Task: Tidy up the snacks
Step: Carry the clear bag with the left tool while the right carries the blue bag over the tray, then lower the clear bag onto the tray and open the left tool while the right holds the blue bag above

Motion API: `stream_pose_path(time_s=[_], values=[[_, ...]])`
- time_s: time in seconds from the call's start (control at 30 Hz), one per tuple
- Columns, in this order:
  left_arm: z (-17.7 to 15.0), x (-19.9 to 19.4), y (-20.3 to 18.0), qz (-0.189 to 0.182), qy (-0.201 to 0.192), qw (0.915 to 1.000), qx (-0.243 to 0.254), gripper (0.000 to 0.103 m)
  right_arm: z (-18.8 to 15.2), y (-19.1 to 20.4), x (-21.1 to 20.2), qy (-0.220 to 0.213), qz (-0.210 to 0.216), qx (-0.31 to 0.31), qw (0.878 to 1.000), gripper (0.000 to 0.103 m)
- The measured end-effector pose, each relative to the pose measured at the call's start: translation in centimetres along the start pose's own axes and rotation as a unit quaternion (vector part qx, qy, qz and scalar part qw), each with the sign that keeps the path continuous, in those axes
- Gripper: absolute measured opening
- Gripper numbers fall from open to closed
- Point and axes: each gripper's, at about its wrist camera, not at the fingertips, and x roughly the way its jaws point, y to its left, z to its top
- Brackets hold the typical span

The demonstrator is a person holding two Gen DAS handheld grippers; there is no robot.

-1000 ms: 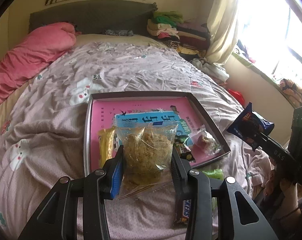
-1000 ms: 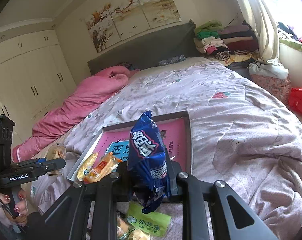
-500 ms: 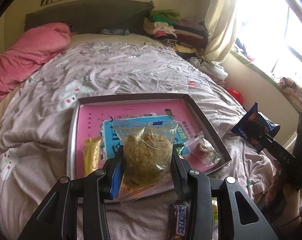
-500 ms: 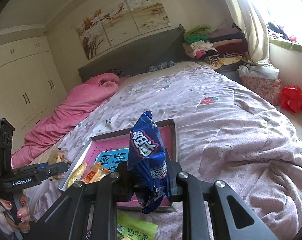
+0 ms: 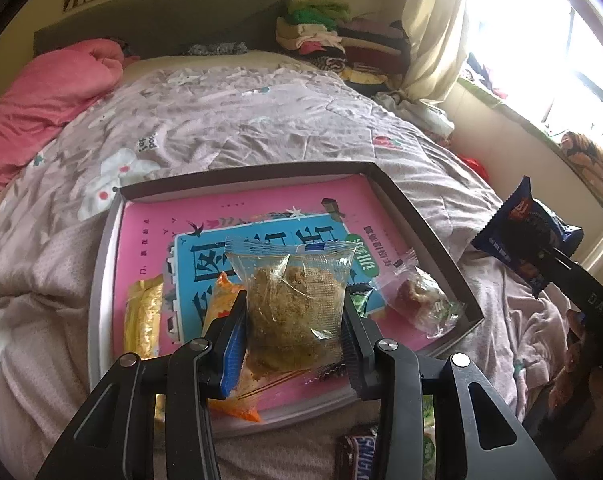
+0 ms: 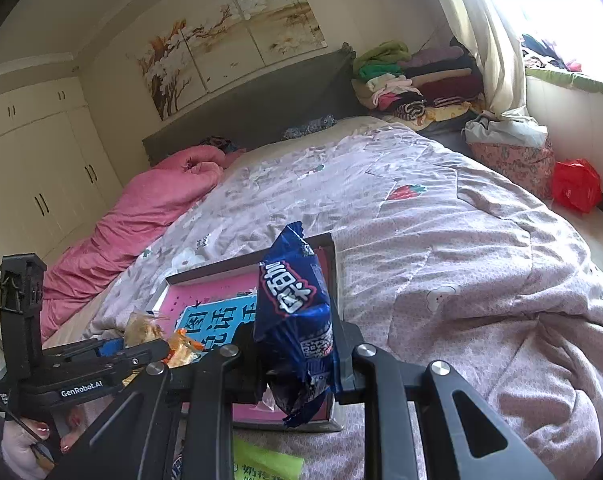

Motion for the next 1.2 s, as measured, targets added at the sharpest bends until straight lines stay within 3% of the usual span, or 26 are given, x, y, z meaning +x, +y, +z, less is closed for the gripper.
stream_pose_path(time_s=[0.47,1.2], values=[[0.0,3.0,0.0,0.014,0.025,0.9996,0.004,0.043,-0.7,0.1,4.0,0.041,-0.023,-0.013,0.999,0.023],[-0.4,3.4,-1.2,0.031,0.031,0.9988,0.023,0.043,-1.7,0.0,6.1,0.077,-0.036,-0.023,0.996,0.023]])
